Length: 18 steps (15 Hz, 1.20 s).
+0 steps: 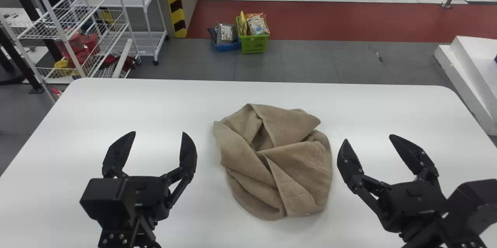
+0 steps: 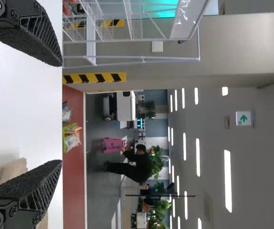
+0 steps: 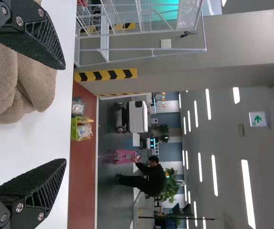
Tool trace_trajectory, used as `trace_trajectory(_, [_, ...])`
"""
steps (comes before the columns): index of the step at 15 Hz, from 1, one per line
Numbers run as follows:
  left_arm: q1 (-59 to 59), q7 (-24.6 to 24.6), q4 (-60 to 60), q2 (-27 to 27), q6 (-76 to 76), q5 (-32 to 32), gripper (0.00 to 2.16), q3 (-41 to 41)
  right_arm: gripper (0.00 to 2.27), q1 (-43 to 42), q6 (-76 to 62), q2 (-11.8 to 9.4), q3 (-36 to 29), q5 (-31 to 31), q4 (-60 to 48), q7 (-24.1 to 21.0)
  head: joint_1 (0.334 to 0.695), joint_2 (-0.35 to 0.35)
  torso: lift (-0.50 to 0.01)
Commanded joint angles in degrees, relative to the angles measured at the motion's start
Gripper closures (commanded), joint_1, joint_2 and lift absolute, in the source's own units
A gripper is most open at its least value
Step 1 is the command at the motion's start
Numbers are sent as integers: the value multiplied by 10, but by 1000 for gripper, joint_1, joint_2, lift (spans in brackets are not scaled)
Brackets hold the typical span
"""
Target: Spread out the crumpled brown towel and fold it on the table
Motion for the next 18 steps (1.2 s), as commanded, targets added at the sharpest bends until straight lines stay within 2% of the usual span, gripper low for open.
trace_trajectory(1, [0, 0, 0, 0, 0, 0, 90, 0, 130, 0, 0, 1, 0, 0, 0, 0, 695, 1, -127])
trace_trajectory(18, [-4, 0, 4, -1, 0, 2, 90, -3, 130, -3, 0, 1, 1, 0, 1, 0, 695, 1, -127])
